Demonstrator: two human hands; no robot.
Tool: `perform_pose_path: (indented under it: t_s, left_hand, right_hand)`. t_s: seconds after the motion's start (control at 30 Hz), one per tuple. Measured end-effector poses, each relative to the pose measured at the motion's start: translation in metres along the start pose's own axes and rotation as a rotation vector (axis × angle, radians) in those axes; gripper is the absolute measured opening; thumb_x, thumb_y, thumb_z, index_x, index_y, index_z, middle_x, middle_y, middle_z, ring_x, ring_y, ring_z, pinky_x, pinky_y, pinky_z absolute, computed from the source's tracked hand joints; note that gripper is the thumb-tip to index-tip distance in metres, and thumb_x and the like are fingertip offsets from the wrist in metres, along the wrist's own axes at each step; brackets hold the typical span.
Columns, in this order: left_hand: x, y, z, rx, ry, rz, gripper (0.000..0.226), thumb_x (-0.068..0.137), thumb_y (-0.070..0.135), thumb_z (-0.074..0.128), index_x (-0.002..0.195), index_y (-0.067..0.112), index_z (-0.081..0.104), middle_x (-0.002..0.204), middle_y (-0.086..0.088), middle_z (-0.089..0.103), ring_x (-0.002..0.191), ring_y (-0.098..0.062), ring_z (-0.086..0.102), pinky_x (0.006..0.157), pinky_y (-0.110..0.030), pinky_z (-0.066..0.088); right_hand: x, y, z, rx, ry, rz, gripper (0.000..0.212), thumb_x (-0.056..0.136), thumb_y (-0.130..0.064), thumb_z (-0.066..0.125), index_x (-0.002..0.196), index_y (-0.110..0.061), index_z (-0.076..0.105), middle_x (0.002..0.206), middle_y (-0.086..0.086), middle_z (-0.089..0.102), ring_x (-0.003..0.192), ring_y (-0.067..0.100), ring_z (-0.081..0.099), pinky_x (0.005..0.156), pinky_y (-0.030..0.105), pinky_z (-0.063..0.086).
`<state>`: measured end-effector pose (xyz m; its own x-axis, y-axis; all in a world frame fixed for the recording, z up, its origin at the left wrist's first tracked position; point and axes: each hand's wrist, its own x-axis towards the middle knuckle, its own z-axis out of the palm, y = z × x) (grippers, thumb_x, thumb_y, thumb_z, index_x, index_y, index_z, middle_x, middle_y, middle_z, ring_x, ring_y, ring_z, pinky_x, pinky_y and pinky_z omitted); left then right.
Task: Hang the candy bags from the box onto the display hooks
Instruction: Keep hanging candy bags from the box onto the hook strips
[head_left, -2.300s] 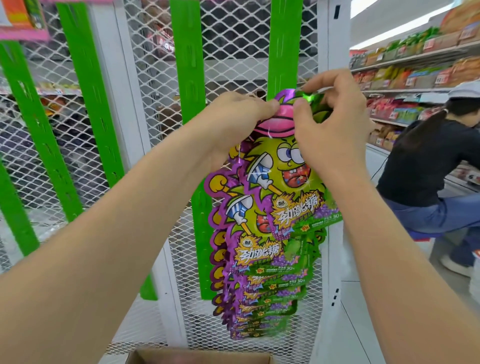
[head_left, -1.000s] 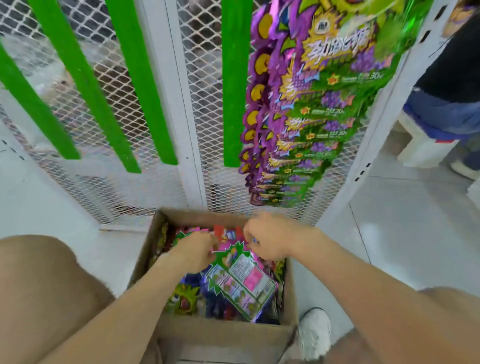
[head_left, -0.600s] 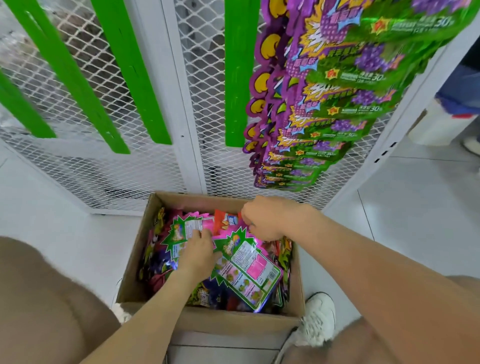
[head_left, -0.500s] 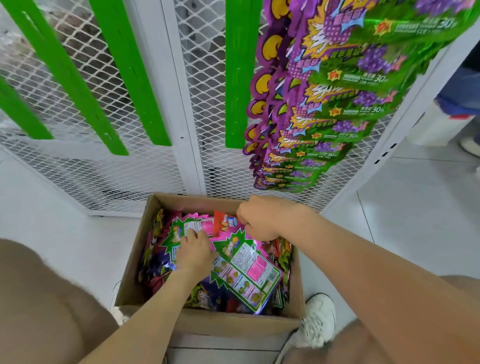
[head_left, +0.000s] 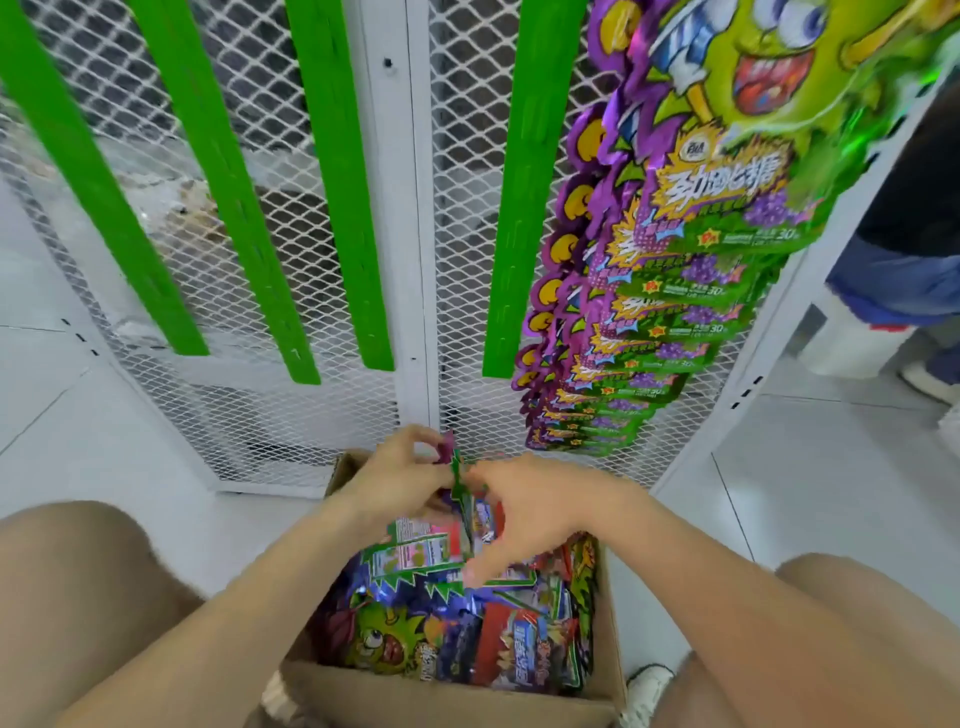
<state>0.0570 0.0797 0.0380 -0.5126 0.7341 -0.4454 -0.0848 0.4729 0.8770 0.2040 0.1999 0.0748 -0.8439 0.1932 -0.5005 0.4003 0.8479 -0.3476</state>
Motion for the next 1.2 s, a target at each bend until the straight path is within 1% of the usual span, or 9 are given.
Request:
perform_pose_path:
  t_s: [0.2,0.3,0.43,0.53,0.67,0.77,0.83,1.0,1.2]
  left_hand:
    - [-0.047,0.075,-0.016,-0.087,0.067,0.116,0.045,0.098,0.005,0.069,0.135,0.019,0.049,0.101,-0.024,0.074,0.069,-0.030,0.078,0.069,-0.044,0.067]
    - [-0.050,0.101,-0.025,0.303,0.141,0.287,0.024,0.105,0.043,0.060,0.120,0.025,0.061,0.078,-0.005,0.073,0.065,-0.021,0.067,0.063,-0.032,0.054]
    - [-0.045,0.118,-0.032,0.560,0.251,0.565,0.048,0.106,0.055,0.050,0.079,0.021,0.072,0.068,0.006,0.055,0.070,-0.015,0.052,0.065,-0.030,0.033]
    - [-0.041,0.119,-0.030,0.340,0.131,0.517,0.035,0.099,0.060,0.062,0.083,0.034,0.080,0.092,0.026,0.068,0.094,-0.003,0.064,0.083,-0.026,0.044]
    - [-0.021,0.111,-0.025,0.524,0.253,0.550,0.027,0.092,0.072,0.062,0.075,0.055,0.073,0.108,0.030,0.066,0.122,-0.028,0.056,0.107,-0.054,0.044]
    - [-0.011,0.109,-0.018,0.432,0.213,0.533,0.038,0.095,0.066,0.064,0.082,0.035,0.080,0.089,0.025,0.072,0.093,0.002,0.067,0.087,-0.031,0.057]
    - [-0.005,0.111,-0.008,0.424,0.204,0.571,0.031,0.100,0.050,0.067,0.091,0.023,0.081,0.074,0.023,0.070,0.067,0.009,0.062,0.060,-0.010,0.042]
    - [0.016,0.121,0.012,0.479,0.368,0.661,0.036,0.103,0.036,0.064,0.129,0.011,0.066,0.119,0.001,0.073,0.099,-0.014,0.068,0.092,-0.033,0.055]
    - [0.029,0.129,0.034,0.571,0.653,0.677,0.035,0.091,0.055,0.076,0.104,0.023,0.068,0.093,0.011,0.074,0.091,-0.018,0.071,0.075,-0.038,0.056]
  right_hand:
    - [-0.019,-0.022,-0.011,0.243,0.498,-0.102,0.007,0.096,-0.026,0.065,0.096,-0.020,0.064,0.072,0.002,0.065,0.061,0.014,0.056,0.062,0.037,0.048]
    - [-0.034,-0.011,-0.031,0.188,0.569,-0.048,0.008,0.102,-0.020,0.057,0.099,-0.017,0.064,0.080,0.005,0.064,0.076,0.025,0.059,0.071,0.039,0.045]
    - [-0.045,0.006,-0.055,0.343,0.682,0.015,0.014,0.103,-0.021,0.060,0.093,-0.012,0.063,0.069,0.000,0.054,0.063,0.019,0.048,0.063,0.037,0.039]
    - [-0.047,0.014,-0.066,0.508,0.691,0.013,0.033,0.104,-0.037,0.059,0.092,-0.007,0.066,0.060,0.003,0.049,0.058,0.011,0.040,0.057,0.039,0.036]
    - [-0.055,0.011,-0.066,0.536,0.669,-0.068,0.051,0.108,-0.043,0.056,0.066,-0.017,0.044,0.052,-0.007,0.031,0.049,0.010,0.028,0.048,0.029,0.023]
    - [-0.056,0.017,-0.069,0.478,0.692,-0.079,0.042,0.107,-0.037,0.060,0.073,-0.013,0.053,0.054,-0.009,0.038,0.048,0.008,0.032,0.049,0.026,0.025]
    - [-0.054,0.025,-0.069,0.469,0.715,-0.048,0.035,0.105,-0.034,0.062,0.081,-0.010,0.059,0.055,-0.008,0.044,0.048,0.007,0.036,0.050,0.025,0.029]
    - [-0.050,0.040,-0.068,0.417,0.769,0.014,0.043,0.102,-0.043,0.065,0.074,-0.016,0.050,0.056,-0.006,0.040,0.050,0.012,0.035,0.053,0.032,0.027]
    - [-0.056,0.043,-0.069,0.274,0.702,0.155,0.030,0.103,-0.041,0.063,0.080,-0.023,0.055,0.067,0.004,0.056,0.060,0.016,0.048,0.053,0.031,0.030]
